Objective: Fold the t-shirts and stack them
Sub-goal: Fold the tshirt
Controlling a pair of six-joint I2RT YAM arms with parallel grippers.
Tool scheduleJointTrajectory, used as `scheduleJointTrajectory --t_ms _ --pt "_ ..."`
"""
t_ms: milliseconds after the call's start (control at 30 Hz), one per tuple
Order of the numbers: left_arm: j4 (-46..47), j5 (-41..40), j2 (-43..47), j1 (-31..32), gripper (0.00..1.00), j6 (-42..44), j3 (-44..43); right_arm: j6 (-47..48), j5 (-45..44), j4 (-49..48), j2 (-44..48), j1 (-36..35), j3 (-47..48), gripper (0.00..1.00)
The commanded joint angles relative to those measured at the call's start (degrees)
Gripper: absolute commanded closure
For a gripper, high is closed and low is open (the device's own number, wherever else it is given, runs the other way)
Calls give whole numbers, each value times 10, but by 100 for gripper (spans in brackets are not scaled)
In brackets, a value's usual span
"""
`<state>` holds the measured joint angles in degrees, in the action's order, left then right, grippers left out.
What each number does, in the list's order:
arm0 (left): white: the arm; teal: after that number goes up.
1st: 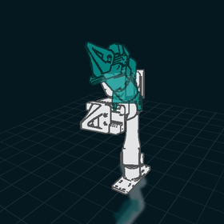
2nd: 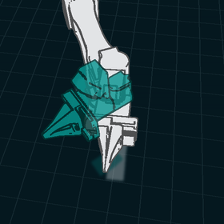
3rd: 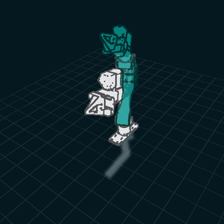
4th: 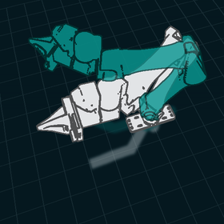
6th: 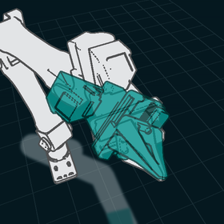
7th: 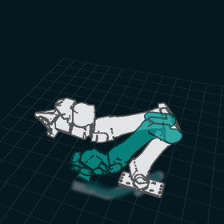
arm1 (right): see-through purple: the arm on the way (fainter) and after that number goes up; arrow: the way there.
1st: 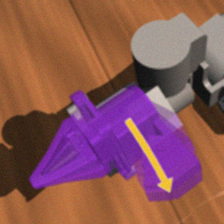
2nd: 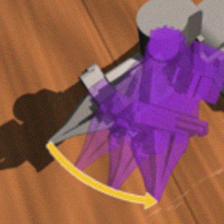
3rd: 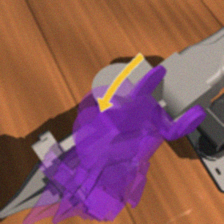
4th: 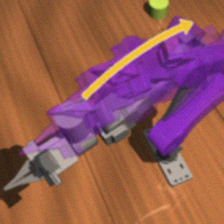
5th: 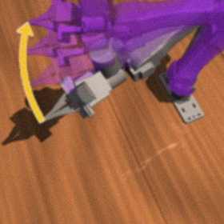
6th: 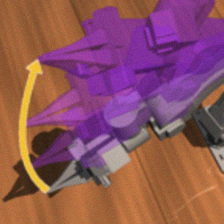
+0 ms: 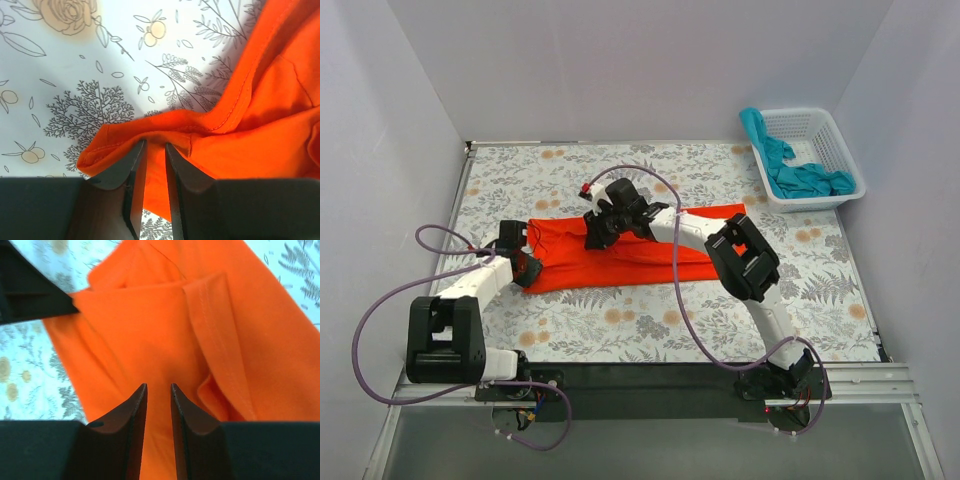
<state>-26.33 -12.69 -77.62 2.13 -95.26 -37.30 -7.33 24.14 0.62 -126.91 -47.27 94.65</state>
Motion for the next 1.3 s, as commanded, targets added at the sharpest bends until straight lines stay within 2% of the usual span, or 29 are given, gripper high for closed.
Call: scheduleJointTrajectory --t_ms 0,467,633,833,900,1033,1067,1267 --pt "-15 19 5 -18 80 -16 16 18 -5 21 -21 6 39 69" --pt "-40 -5 25 -20 79 0 21 -59 -88 9 -66 103 93 68" --pt "-47 -7 53 -20 71 24 2 -57 -71 10 -19 120 76 67" --pt "-65 13 91 -20 50 63 -60 -61 -10 9 118 144 -71 67" --pt "-64 39 99 -18 44 68 -74 -45 -1 10 177 147 -153 67" --pt "-56 83 102 6 42 69 -90 -31 7 13 270 146 -286 67" --pt "-45 95 93 29 43 71 -92 -35 6 13 297 146 -331 67" --pt "7 117 22 110 51 81 -99 -33 1 7 334 145 -411 69"
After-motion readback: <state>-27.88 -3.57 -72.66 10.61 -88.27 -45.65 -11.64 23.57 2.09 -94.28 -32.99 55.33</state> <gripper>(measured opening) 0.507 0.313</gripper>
